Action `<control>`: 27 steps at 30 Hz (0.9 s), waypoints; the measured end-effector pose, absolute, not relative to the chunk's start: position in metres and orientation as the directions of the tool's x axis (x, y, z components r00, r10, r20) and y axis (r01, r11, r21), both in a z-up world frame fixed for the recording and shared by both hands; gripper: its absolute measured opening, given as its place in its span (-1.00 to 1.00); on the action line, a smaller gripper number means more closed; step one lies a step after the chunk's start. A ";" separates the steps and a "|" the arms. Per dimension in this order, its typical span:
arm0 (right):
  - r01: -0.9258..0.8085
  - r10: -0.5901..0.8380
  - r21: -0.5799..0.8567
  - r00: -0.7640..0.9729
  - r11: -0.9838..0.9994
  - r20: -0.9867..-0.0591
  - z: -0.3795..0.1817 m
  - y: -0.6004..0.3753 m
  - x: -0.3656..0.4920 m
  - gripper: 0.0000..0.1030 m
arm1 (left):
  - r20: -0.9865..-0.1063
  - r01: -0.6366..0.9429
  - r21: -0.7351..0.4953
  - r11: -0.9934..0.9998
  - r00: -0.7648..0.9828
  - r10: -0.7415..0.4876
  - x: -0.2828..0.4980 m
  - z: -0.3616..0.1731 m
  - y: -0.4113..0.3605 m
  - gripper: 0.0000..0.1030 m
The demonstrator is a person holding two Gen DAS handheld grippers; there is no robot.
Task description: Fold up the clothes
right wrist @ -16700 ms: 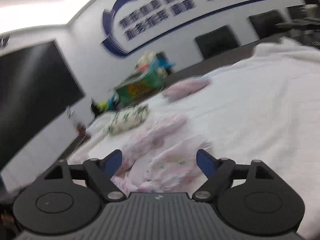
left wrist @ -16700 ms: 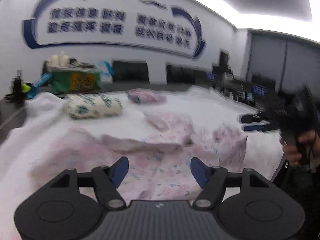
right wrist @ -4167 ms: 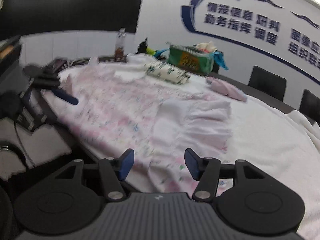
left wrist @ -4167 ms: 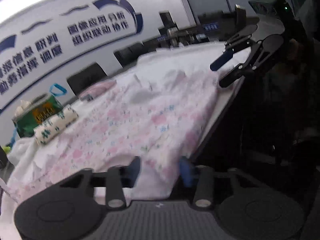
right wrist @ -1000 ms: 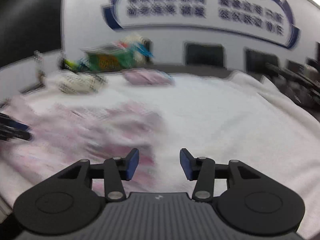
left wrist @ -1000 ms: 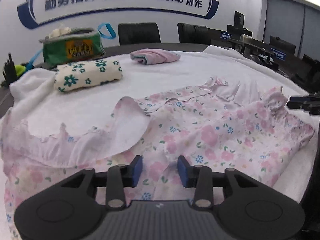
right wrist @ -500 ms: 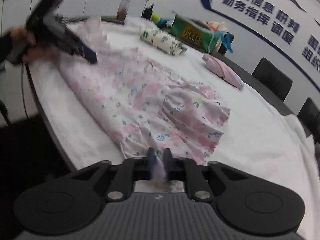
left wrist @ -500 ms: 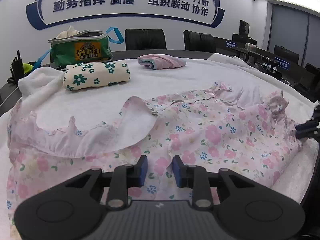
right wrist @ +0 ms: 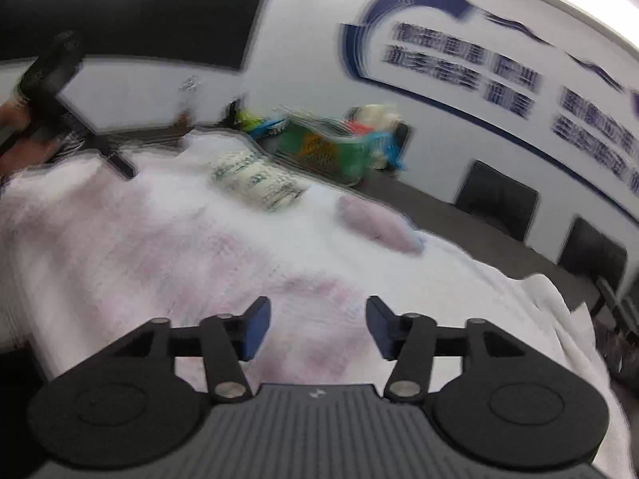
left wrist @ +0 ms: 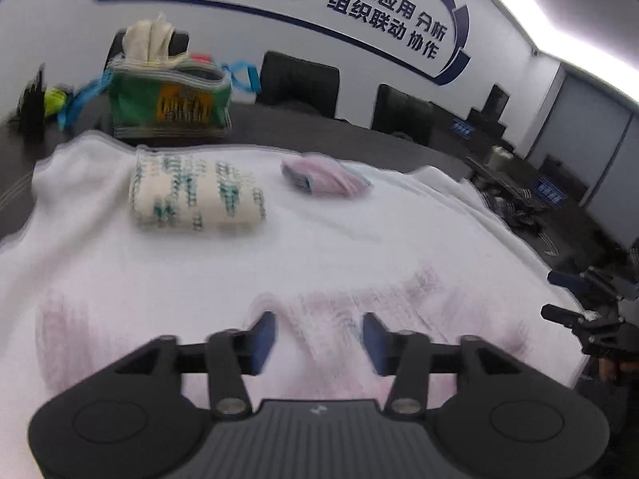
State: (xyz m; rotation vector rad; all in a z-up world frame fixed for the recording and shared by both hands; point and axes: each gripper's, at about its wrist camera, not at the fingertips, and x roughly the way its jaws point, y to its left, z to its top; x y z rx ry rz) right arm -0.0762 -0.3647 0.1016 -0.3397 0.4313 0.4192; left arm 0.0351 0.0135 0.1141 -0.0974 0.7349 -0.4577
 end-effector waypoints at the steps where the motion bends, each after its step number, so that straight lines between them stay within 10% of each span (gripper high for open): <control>1: -0.445 0.309 -0.195 0.818 0.874 -0.485 0.103 -0.360 -0.048 0.18 | -0.644 0.369 -0.236 0.899 0.633 -0.429 0.056 0.107 0.007 0.01; 8: -0.510 0.373 0.024 0.595 0.860 -0.712 0.060 -0.347 0.111 0.23 | -0.676 0.435 -0.339 0.834 0.504 -0.537 0.124 0.040 -0.005 -0.01; 14: -0.673 0.465 0.007 0.504 0.739 -0.728 0.029 -0.340 0.118 0.32 | -0.661 0.553 -0.308 0.774 0.461 -0.592 0.122 0.028 -0.010 -0.25; 16: -0.695 0.469 0.010 0.475 0.719 -0.745 0.028 -0.338 0.118 0.08 | -0.699 0.561 -0.285 0.777 0.434 -0.569 0.124 0.023 -0.015 -0.92; 18: -0.696 0.455 -0.001 0.471 0.718 -0.756 0.025 -0.336 0.120 -0.73 | -0.702 0.552 -0.271 0.789 0.448 -0.554 0.123 0.022 -0.016 -0.95; 27: -0.666 0.467 -0.208 0.679 0.716 -0.567 0.079 -0.347 0.031 -0.92 | -0.532 0.627 -0.232 0.744 0.558 -0.637 0.051 0.077 0.000 -0.99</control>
